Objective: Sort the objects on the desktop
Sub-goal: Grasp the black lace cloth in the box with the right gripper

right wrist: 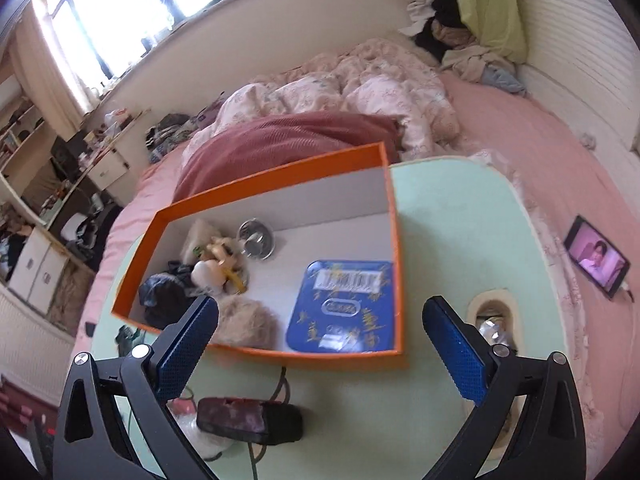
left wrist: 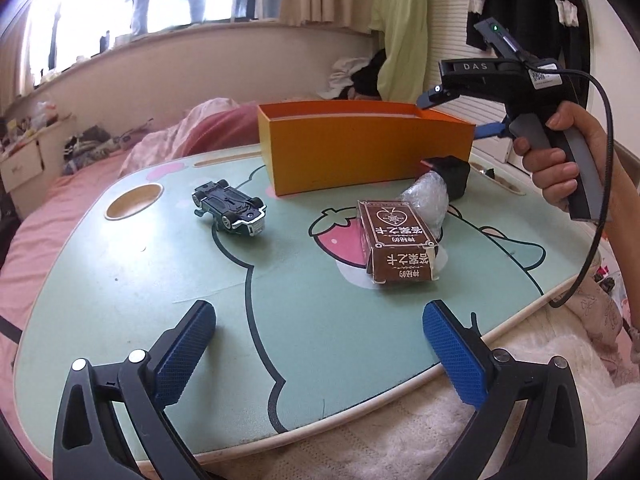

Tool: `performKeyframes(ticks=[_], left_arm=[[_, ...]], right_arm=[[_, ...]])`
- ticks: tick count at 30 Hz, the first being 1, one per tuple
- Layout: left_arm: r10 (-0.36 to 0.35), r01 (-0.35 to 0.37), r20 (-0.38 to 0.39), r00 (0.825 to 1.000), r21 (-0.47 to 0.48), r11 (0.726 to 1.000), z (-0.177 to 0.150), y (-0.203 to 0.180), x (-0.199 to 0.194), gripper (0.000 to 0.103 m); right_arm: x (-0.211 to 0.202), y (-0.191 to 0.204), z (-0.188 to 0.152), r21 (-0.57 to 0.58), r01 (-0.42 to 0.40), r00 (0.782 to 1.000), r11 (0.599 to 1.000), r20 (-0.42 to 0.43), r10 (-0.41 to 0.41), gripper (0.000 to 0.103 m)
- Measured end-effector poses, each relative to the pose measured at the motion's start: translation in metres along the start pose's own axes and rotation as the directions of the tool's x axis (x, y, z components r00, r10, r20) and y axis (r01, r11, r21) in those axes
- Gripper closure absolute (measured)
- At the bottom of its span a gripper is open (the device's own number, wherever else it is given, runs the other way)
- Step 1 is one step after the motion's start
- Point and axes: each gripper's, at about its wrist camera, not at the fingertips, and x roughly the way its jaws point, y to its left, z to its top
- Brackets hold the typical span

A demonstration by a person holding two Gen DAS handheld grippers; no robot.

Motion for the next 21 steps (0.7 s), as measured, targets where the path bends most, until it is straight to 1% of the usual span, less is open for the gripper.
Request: performKeyframes(ticks=[1, 2, 3, 4, 5, 6, 7, 8, 9, 10, 11, 13, 14, 16, 17, 18, 19, 21], left_arm=[[0.003, -0.003, 0.002, 1.0, -0.001, 1.0, 0.0, 0.0, 0.0, 0.0], [0.005, -0.005, 0.004, 1.0, -0.002, 1.0, -0.001, 0.0, -0.001, 0.0], [0.009, -0.009, 0.006, 1.0, -0.003, 1.0, -0.001, 0.0, -0.001, 0.0], [0.011, -0.011, 0.007, 1.0, -0.005, 1.0, -0.001, 0.0, -0.001, 0.0], [0.011, -0.011, 0.009, 1.0, -0.005, 1.0, -0.002, 0.0, -0.001, 0.0], [0.011, -0.011, 0.009, 1.0, -0.006, 1.0, -0.002, 0.0, -0.001, 0.0], [0.011, -0.011, 0.01, 1.0, -0.007, 1.0, -0.002, 0.0, -0.002, 0.0], [0.012, -0.012, 0.012, 1.0, -0.009, 1.0, -0.003, 0.001, -0.002, 0.0], [0.012, -0.012, 0.013, 1.0, -0.011, 1.0, -0.003, 0.001, -0.002, 0.0], [0.012, -0.012, 0.014, 1.0, -0.012, 1.0, -0.003, 0.002, -0.003, 0.0], [0.012, -0.011, 0.016, 1.0, -0.013, 1.0, -0.004, 0.002, -0.003, 0.0], [0.009, -0.008, 0.017, 1.0, -0.014, 1.0, -0.003, 0.004, -0.002, 0.0], [0.009, -0.009, 0.017, 1.0, -0.014, 1.0, -0.003, 0.004, -0.002, 0.0], [0.009, -0.009, 0.017, 1.0, -0.015, 1.0, -0.004, 0.003, -0.002, 0.0], [0.009, -0.009, 0.017, 1.0, -0.015, 1.0, -0.003, 0.004, -0.002, 0.0], [0.009, -0.009, 0.017, 1.0, -0.015, 1.0, -0.003, 0.004, -0.002, 0.0], [0.009, -0.009, 0.018, 1.0, -0.014, 1.0, -0.003, 0.004, -0.002, 0.0], [0.009, -0.009, 0.017, 1.0, -0.015, 1.0, -0.003, 0.004, -0.002, 0.0]], right_arm=[[-0.012, 0.007, 0.003, -0.009, 0.037, 0.997, 0.999, 0.064, -0.037, 0.001], [-0.023, 0.019, 0.004, -0.03, 0.045, 0.992, 0.999, 0.116, -0.041, 0.001], [-0.032, 0.034, 0.006, -0.068, 0.017, 0.991, 0.998, 0.136, -0.008, 0.001], [-0.035, 0.052, 0.008, -0.119, -0.042, 0.991, 0.992, 0.118, 0.056, 0.001], [-0.033, 0.073, 0.01, -0.173, -0.125, 0.989, 0.977, 0.057, 0.137, 0.002], [-0.026, 0.093, 0.011, -0.211, -0.202, 0.979, 0.956, -0.033, 0.199, 0.01], [-0.015, 0.11, 0.011, -0.227, -0.248, 0.967, 0.942, -0.12, 0.226, 0.027], [0.001, 0.125, 0.011, -0.226, -0.28, 0.949, 0.933, -0.214, 0.233, 0.036], [0.018, 0.137, 0.009, -0.216, -0.293, 0.928, 0.931, -0.297, 0.223, 0.053], [0.035, 0.145, 0.007, -0.208, -0.29, 0.91, 0.934, -0.361, 0.202, 0.063], [0.047, 0.15, 0.004, -0.203, -0.272, 0.903, 0.941, -0.392, 0.177, 0.063], [0.067, 0.155, 0.001, -0.21, -0.227, 0.899, 0.951, -0.42, 0.121, 0.063], [0.077, 0.156, 0.0, -0.21, -0.222, 0.891, 0.952, -0.441, 0.111, 0.063], [0.093, 0.15, -0.003, -0.169, -0.226, 0.867, 0.959, -0.483, 0.119, 0.063], [0.1, 0.145, -0.004, -0.131, -0.24, 0.852, 0.962, -0.504, 0.143, 0.064], [0.101, 0.141, -0.003, -0.104, -0.262, 0.843, 0.959, -0.508, 0.175, 0.072], [0.099, 0.138, -0.002, -0.091, -0.278, 0.846, 0.956, -0.495, 0.198, 0.076], [0.078, 0.131, 0.002, -0.108, -0.283, 0.88, 0.953, -0.424, 0.214, 0.077]])
